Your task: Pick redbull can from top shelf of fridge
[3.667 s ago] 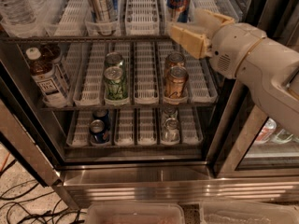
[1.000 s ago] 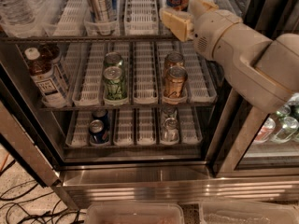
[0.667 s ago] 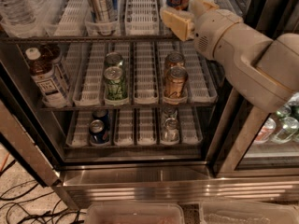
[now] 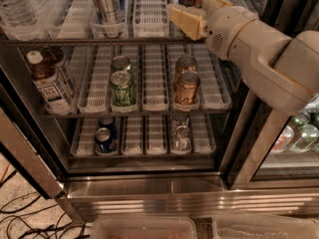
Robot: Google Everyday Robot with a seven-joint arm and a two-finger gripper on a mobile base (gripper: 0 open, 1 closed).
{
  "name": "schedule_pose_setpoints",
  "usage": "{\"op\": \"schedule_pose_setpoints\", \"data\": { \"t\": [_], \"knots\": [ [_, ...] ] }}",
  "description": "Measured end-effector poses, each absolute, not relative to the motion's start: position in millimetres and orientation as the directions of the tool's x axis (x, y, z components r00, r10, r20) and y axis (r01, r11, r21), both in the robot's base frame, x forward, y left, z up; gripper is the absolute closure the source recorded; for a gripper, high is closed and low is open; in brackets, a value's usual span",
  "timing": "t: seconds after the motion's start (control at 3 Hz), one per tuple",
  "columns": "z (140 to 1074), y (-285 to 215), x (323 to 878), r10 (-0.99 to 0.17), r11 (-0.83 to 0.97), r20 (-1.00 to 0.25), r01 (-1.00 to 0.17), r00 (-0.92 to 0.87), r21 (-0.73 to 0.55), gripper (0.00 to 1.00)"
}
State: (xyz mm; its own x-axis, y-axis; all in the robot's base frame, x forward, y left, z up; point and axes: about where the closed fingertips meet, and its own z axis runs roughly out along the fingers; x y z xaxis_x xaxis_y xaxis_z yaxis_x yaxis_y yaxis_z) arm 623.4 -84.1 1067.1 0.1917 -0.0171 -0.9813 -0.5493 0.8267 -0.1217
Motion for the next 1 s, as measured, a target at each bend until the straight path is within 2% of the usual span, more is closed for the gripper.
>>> {"op": "schedule_pose_setpoints", "data": {
  "t": [0.33,0.67,1.0],
  "knots": [
    [1068.2,-81.3,624.9,-0.009,0.819,-0.983,-0.562,0.185,-0.113,0.34],
    [1064.7,-79.3,627.3,-0.010,0.814,-0.985,-0.571,0.172,-0.109,0.52],
    [1064.7,-79.2,627.4,-0.010,0.814,-0.985,-0.571,0.172,-0.108,0.76]
  ]
}}
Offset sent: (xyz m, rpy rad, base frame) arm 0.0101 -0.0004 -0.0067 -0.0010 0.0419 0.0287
